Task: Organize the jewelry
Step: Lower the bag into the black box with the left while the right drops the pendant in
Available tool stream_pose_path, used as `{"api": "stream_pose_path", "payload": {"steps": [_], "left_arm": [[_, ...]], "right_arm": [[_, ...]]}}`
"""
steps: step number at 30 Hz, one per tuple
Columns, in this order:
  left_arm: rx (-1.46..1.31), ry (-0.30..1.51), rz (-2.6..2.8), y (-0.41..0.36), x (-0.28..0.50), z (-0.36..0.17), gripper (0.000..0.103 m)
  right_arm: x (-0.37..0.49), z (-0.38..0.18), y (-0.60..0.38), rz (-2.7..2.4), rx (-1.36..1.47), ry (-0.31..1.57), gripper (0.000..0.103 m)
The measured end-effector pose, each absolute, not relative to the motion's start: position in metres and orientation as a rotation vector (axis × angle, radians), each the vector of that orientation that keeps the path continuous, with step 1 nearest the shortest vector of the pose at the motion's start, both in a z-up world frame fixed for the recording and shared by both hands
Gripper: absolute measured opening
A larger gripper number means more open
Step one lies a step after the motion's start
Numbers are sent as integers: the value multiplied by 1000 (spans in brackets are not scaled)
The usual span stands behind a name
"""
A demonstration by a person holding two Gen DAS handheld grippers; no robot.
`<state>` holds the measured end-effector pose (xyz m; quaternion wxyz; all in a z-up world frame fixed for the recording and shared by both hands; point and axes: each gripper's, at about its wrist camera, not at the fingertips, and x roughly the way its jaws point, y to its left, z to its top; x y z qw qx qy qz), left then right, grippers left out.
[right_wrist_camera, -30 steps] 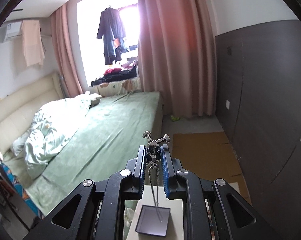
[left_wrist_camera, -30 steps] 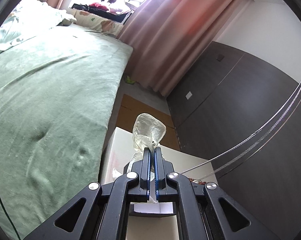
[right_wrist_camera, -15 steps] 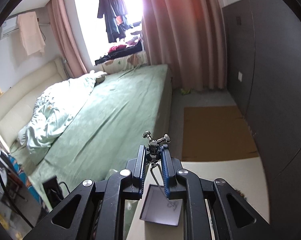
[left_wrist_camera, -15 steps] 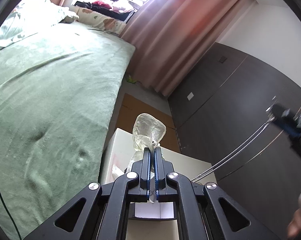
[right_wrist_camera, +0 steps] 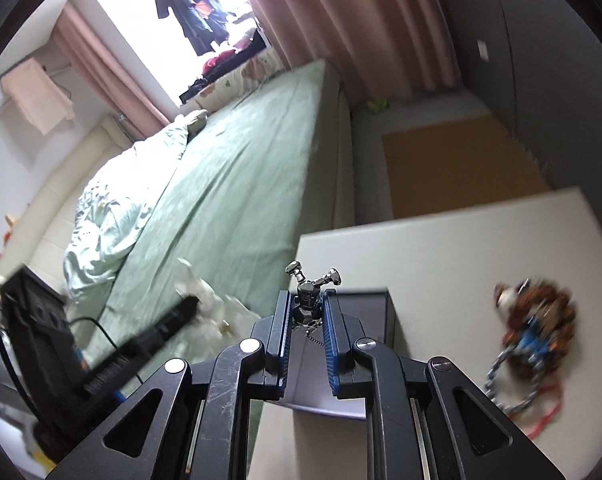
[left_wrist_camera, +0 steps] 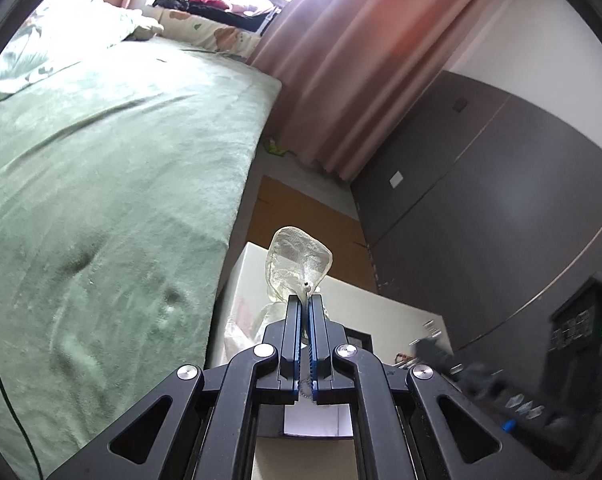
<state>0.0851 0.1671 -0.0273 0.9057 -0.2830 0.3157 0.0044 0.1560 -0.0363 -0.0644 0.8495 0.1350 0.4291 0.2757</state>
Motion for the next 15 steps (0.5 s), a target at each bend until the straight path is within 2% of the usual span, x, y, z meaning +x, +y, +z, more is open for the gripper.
{"api": "stream_pose_path", "payload": {"steps": [3, 4, 5, 7, 15], "left_arm": [[-563, 668, 4, 159, 89, -31, 2], [-561, 675, -2, 156, 91, -32, 2], [-559, 681, -11, 152, 92, -33, 2], [-542, 688, -18, 143, 96, -35, 2], [-508, 746, -69, 103, 109, -46, 3]], "right_arm": [[164, -82, -42, 601, 324, 996, 17], [165, -82, -46, 613, 339, 995, 24], [164, -82, -49, 615, 345, 992, 41], [160, -77, -59, 598, 358, 963, 59], [157, -62, -103, 519, 435, 929, 60]]}}
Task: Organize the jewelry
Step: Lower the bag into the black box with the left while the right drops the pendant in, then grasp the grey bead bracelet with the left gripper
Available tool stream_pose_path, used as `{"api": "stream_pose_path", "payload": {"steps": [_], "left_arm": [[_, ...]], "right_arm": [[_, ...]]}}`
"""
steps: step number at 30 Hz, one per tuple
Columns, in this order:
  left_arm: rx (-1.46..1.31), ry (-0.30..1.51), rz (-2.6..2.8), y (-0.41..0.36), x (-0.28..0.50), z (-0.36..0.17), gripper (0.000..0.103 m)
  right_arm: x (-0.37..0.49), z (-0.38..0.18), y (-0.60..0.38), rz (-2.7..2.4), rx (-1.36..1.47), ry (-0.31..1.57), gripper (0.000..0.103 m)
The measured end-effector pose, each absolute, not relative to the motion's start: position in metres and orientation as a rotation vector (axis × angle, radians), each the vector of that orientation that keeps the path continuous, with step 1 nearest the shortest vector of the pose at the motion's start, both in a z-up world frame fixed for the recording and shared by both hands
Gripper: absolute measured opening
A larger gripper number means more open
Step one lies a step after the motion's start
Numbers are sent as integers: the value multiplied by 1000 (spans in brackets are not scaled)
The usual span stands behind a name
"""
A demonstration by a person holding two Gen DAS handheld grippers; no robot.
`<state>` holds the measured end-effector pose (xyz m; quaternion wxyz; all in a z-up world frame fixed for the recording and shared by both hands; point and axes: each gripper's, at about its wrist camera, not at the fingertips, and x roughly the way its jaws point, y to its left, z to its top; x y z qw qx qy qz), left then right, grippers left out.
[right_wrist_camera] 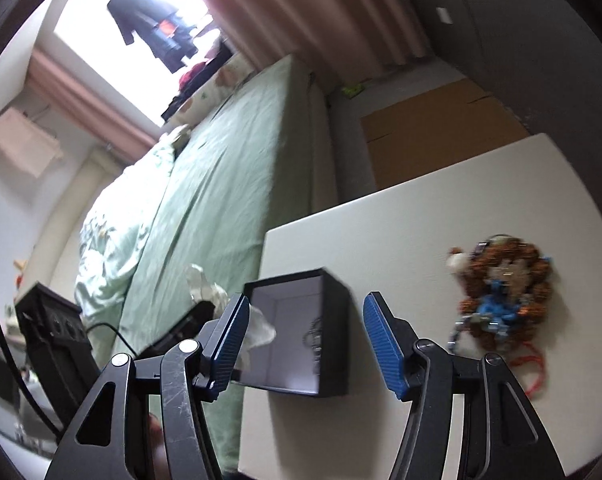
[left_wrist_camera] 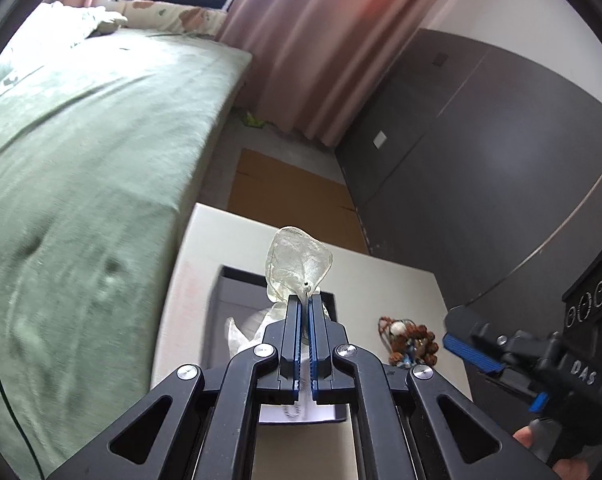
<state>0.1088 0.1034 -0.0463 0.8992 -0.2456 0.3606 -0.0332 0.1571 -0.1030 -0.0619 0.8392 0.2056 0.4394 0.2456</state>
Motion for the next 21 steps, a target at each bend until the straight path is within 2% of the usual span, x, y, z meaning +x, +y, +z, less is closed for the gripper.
{"api": "stream_pose_path", "payload": {"steps": [5, 7, 9, 10, 11, 12, 14, 16, 21], "left_arm": [[-514, 791, -75, 90, 115, -55, 3], [-505, 876, -59, 86, 122, -65, 9], [-520, 965, -61, 85, 129, -79, 32], [-540, 977, -68, 85, 129, -83, 50], [-563, 963, -71, 87, 126, -83, 58], [-569, 950, -66, 87, 123, -81, 60], [-562, 921, -61, 87, 116, -75, 72], [-561, 900, -67, 86, 108, -70, 75], [-564, 889, -100, 73, 101, -63, 75]], "right_arm": [[155, -57, -125, 496, 480, 921, 60], [153, -55, -130, 491, 491, 914, 60], [149, -55, -137, 486, 498, 909, 60], [147, -55, -140, 483, 504, 908, 60], [145, -54, -142, 479, 509, 907, 60], [144, -54, -146, 476, 513, 905, 60], [140, -54, -151, 467, 520, 902, 60], [138, -54, -158, 458, 527, 901, 60], [125, -57, -175, 422, 538, 903, 60]]}}
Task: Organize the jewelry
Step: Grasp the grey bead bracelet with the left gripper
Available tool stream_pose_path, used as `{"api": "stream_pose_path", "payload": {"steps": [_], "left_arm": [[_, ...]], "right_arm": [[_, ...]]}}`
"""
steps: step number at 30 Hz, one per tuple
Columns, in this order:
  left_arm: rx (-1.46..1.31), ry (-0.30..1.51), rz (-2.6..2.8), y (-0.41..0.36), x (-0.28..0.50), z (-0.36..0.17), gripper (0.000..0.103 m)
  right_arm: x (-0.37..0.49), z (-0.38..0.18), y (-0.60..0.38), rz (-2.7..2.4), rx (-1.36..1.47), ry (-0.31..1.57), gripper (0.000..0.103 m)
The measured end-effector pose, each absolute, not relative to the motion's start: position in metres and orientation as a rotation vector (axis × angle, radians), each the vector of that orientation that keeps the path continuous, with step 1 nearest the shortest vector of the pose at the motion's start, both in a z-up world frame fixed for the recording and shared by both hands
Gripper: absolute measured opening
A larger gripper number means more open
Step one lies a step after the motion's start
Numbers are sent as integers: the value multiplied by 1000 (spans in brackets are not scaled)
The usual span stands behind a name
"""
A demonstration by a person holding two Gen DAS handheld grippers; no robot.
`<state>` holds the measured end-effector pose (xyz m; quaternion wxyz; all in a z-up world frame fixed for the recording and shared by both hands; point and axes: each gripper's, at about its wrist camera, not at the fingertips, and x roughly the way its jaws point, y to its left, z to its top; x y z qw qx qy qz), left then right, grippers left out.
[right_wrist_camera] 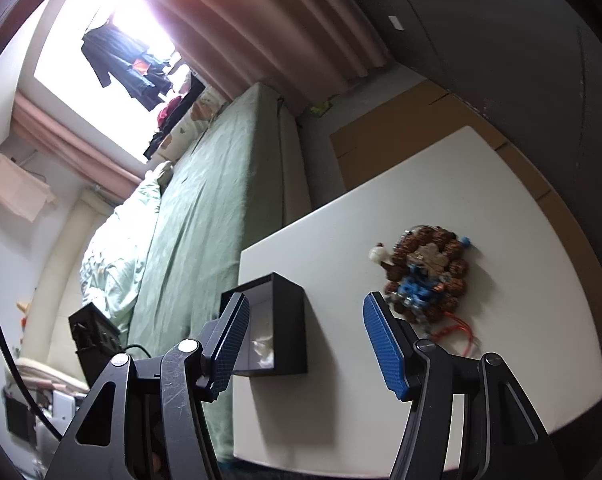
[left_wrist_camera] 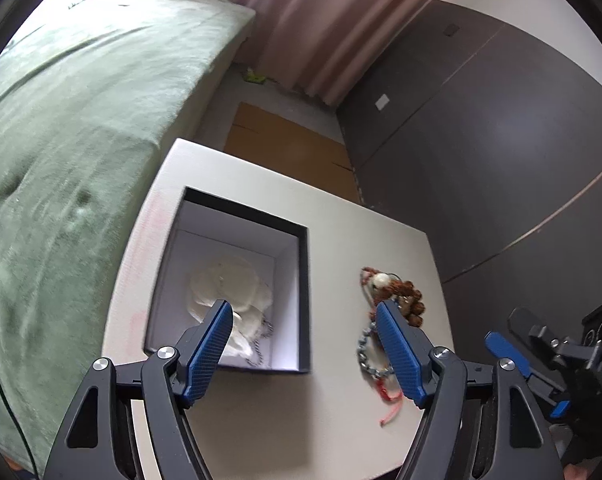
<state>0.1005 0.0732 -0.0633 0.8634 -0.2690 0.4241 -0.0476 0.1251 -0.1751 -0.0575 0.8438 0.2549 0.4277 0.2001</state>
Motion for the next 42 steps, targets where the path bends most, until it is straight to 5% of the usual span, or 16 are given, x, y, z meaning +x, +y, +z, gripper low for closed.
{"api": "stream_pose_path", "payload": {"steps": [12, 26, 42], "left_arm": [[-458, 859, -205, 10, 92, -54, 74], [-332, 939, -290, -69, 114, -85, 43], [-191, 1006, -271, -99, 142, -123, 34]], "right_arm": [[100, -85, -235, 275, 581, 962, 60], [108, -103, -278, 192, 651, 996, 60], [133, -116, -286, 139, 680, 1064, 60]]}}
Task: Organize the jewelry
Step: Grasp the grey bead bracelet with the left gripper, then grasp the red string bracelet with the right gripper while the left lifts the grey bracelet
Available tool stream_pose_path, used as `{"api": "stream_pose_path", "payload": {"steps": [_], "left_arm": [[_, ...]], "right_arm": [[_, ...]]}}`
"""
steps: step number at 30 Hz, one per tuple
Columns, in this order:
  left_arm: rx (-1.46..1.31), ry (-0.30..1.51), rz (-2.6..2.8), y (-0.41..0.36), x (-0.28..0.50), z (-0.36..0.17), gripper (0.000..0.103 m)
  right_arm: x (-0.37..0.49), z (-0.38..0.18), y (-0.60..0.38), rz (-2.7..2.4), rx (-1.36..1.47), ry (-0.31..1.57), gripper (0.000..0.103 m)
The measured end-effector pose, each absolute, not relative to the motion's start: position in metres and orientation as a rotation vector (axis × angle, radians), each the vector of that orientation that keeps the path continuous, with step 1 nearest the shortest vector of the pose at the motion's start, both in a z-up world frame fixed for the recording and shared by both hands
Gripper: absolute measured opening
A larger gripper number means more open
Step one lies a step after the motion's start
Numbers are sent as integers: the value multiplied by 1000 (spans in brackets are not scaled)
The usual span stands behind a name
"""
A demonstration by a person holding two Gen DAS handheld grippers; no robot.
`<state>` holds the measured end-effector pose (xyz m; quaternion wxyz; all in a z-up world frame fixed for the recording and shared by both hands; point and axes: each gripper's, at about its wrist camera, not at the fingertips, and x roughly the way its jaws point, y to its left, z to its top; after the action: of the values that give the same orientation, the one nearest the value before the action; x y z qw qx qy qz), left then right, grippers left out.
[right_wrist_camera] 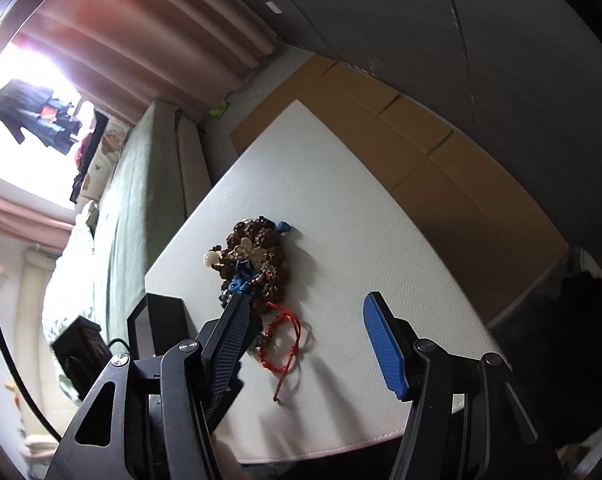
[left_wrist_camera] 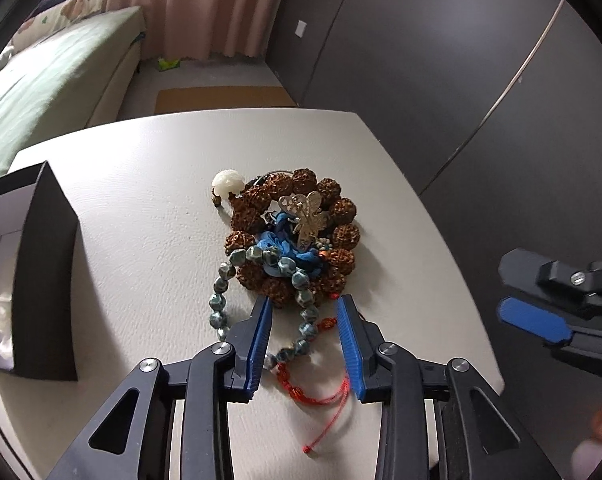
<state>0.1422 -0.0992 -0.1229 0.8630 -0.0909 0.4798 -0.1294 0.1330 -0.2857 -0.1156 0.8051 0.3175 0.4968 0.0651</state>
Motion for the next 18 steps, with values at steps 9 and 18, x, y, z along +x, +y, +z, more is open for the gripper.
{"api": "stream_pose_path", "payload": {"steps": [9, 18], "left_arm": [[-198, 994, -268, -87, 144, -119, 10], [-311, 917, -267, -48, 131, -86, 9]], "right_arm": [[140, -117, -276, 122, 627, 1077, 60], [147, -136, -234, 175, 516, 1152, 60]]}}
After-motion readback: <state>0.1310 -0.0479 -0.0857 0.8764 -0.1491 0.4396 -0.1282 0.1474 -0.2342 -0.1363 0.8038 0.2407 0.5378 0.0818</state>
